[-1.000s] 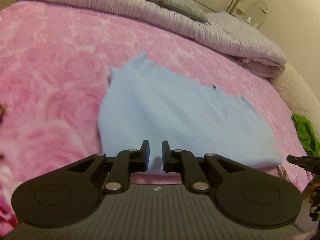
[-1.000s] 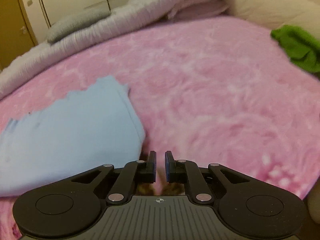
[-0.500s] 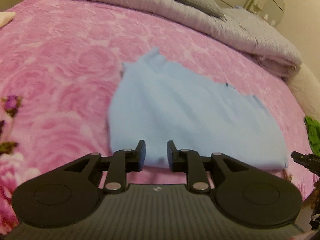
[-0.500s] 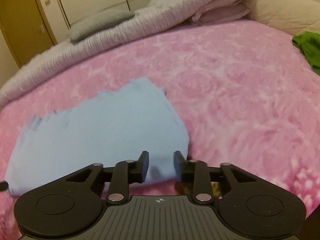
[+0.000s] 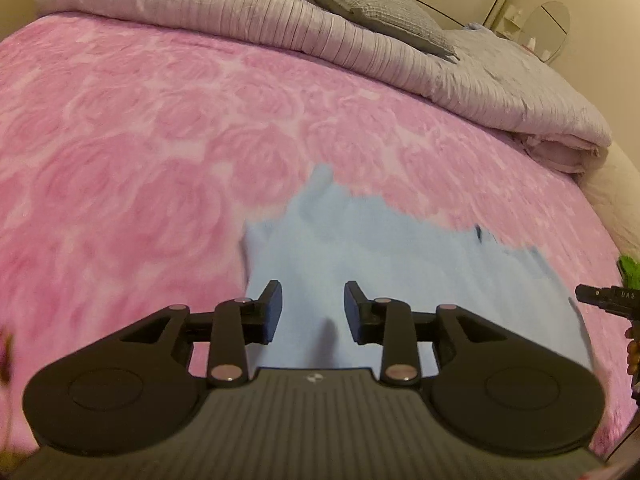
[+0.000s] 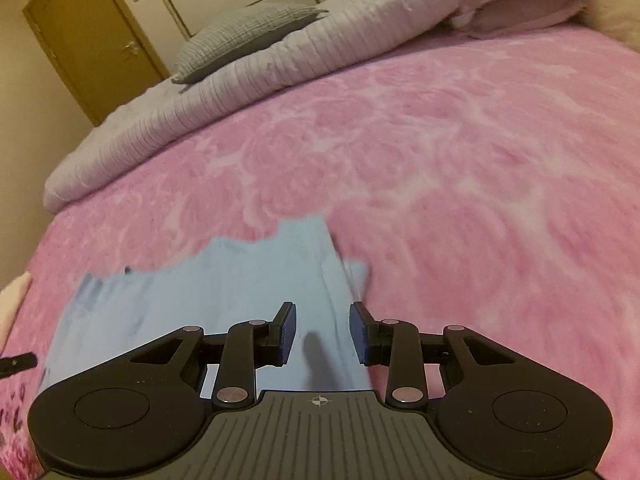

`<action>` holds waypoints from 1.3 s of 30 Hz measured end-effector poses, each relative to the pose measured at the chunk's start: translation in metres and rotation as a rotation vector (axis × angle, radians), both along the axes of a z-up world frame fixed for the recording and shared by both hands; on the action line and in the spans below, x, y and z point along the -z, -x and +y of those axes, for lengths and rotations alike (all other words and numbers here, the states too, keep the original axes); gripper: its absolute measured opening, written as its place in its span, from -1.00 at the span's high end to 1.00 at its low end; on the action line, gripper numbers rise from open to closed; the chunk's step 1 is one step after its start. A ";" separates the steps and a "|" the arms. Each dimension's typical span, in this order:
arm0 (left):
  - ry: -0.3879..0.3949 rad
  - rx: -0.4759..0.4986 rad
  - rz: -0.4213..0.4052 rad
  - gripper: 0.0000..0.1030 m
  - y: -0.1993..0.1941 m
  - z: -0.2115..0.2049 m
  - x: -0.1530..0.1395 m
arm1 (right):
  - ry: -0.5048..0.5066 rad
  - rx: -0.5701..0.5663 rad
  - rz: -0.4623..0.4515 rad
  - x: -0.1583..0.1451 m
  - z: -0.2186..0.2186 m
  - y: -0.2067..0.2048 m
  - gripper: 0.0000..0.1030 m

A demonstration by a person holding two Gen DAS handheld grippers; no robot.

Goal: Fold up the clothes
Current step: 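Pinch the sweatshirt edge with both grippers and lift it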

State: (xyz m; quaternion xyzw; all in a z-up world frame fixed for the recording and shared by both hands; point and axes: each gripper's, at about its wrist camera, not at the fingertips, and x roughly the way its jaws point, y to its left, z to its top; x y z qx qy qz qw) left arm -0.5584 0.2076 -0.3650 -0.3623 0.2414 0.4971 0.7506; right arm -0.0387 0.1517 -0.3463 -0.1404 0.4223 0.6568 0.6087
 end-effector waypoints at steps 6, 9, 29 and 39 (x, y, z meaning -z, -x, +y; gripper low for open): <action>0.007 -0.012 -0.001 0.40 -0.014 0.046 0.018 | 0.013 -0.072 0.007 0.024 0.050 -0.007 0.35; 0.010 -0.018 0.009 0.36 -0.018 0.058 0.025 | 0.022 -0.100 0.021 0.033 0.066 -0.009 0.34; -0.150 -0.088 -0.227 0.97 0.011 0.051 0.025 | -0.252 -0.111 0.009 0.006 0.080 0.000 0.88; -0.025 -0.146 -0.157 0.82 0.016 0.048 0.041 | -0.029 -0.083 -0.142 0.046 0.113 0.013 0.86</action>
